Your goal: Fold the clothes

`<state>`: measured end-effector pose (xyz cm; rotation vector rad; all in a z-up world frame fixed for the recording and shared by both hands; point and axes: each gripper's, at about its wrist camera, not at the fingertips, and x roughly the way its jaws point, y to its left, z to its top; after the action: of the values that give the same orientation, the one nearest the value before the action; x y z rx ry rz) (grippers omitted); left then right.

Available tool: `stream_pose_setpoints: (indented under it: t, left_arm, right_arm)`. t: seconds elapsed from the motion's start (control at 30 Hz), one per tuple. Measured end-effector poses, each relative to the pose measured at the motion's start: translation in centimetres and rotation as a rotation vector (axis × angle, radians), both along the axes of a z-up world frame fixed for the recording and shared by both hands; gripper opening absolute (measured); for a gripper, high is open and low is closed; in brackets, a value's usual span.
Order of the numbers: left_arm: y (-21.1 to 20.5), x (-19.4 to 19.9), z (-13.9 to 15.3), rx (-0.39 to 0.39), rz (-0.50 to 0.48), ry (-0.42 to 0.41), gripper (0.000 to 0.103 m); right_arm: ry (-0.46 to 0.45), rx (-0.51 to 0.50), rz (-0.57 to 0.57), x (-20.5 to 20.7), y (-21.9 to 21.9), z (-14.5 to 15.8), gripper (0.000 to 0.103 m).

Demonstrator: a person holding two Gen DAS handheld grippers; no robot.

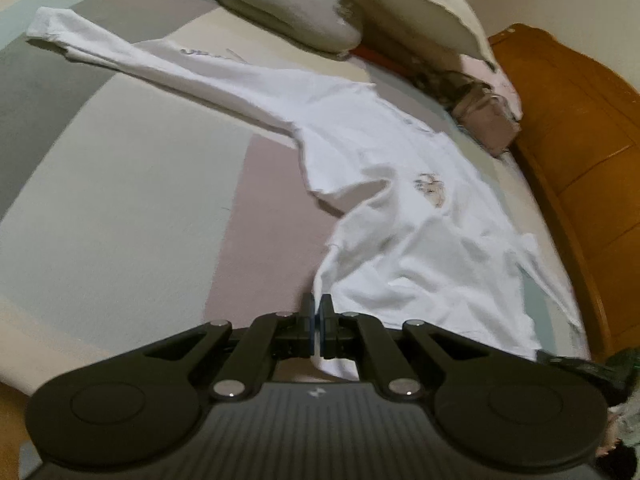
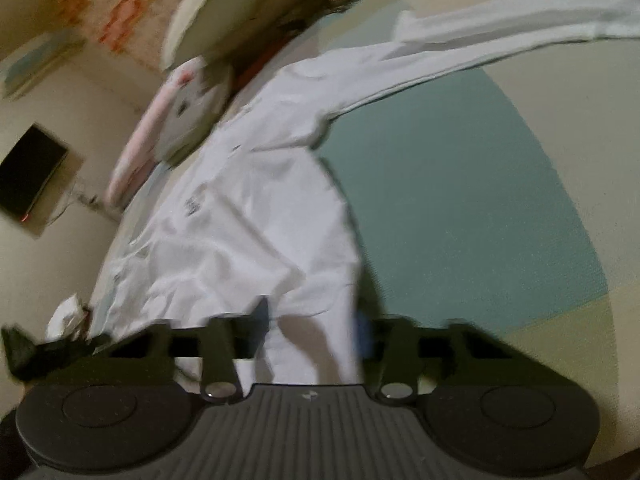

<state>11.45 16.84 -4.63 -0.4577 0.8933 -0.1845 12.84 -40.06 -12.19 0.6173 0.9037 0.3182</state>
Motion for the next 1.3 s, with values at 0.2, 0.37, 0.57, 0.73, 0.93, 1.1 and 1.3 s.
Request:
stream_pose_setpoints:
  t: [0.2,0.37,0.57,0.73,0.93,1.1,1.3]
  left_arm:
    - [0.0,-2.2,2.9,0.018,-0.035,-0.067,0.001]
    - [0.5,-4.1,4.5,0.045,-0.054,-0.084,0.001]
    - [0.8,-4.9,5.0,0.129,-0.083,-0.047,0.001]
    - [1.1,-5.7,7.3,0.172,-0.106,-0.073,0.004]
    - [1.4,-3.6,9.6,0.179,-0.097,-0.126,0.033]
    - [0.0,2.6,8.1,0.188,-0.128,-0.079,0.044]
    - [-1.2,11.2,3.4,0.132,-0.129,-0.009,0.051]
  right_arm:
    - [-0.086,-0.076,0.000,-2.1,0.9,3.1,0.006]
    - [-0.087,-0.074,0.031,-3.5,0.9,5.1,0.006]
    - [0.034,-0.153,0.050,-4.1,1.1,4.1,0.006]
    - [0.040,-0.174,0.043,-5.2,0.2,5.3,0.012]
    - [-0.019,-0.149,0.025,-4.3,-0.5,7.0,0.028]
    - [-0.043,-0.101,0.047,-0.7,0.2,7.4,0.037]
    - [-0.008,0.033,0.010,6.0,-0.4,6.1,0.055]
